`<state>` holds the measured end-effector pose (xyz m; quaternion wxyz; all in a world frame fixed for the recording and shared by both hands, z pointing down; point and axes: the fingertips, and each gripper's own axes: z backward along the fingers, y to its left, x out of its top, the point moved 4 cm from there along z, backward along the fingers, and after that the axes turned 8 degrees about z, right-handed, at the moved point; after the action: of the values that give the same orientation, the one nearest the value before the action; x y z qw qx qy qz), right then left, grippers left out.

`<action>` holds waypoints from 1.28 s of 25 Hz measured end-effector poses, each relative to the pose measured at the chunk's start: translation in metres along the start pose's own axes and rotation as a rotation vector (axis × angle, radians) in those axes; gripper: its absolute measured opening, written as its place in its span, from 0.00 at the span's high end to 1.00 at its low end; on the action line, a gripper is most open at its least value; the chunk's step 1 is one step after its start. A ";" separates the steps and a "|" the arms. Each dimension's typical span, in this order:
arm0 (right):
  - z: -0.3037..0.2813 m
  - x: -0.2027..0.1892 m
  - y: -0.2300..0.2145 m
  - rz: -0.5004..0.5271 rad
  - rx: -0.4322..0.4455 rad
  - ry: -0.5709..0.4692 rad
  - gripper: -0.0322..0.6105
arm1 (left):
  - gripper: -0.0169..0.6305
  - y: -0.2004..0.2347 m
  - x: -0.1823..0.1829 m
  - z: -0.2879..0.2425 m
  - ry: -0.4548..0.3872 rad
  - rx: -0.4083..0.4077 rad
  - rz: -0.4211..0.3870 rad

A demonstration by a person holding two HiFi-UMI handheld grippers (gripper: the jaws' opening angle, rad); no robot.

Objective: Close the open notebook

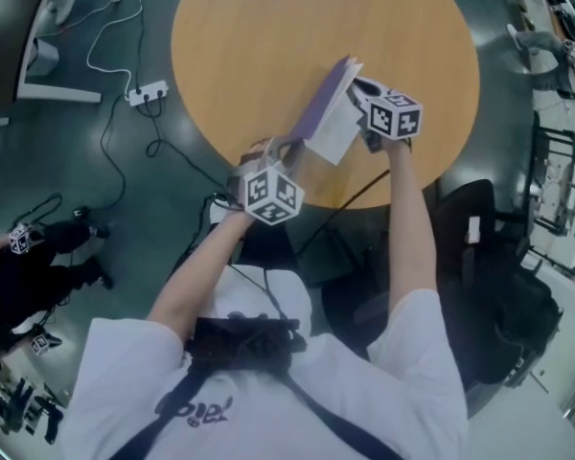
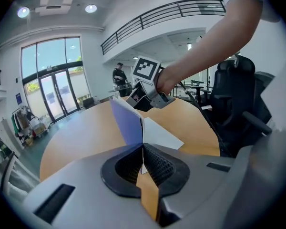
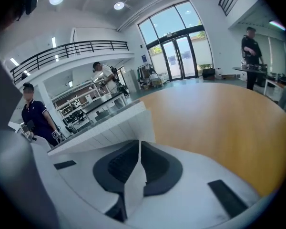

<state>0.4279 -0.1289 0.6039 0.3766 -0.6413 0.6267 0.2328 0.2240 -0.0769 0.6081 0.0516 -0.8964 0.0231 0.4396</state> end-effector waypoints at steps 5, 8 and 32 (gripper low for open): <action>0.039 -0.023 -0.004 -0.063 -0.054 -0.042 0.89 | 0.95 -0.019 0.001 -0.006 0.029 -0.050 -0.023; 0.060 -0.036 -0.006 -0.102 -0.090 -0.062 0.89 | 0.95 -0.029 0.001 -0.011 0.049 -0.081 -0.038; 0.112 -0.060 0.071 -0.089 -0.272 -0.193 0.89 | 0.95 -0.023 0.024 -0.019 -0.026 -0.214 0.302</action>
<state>0.3718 0.0002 0.5689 0.3547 -0.6881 0.5215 0.3589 0.2560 -0.0559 0.6025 -0.1107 -0.8773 0.1100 0.4539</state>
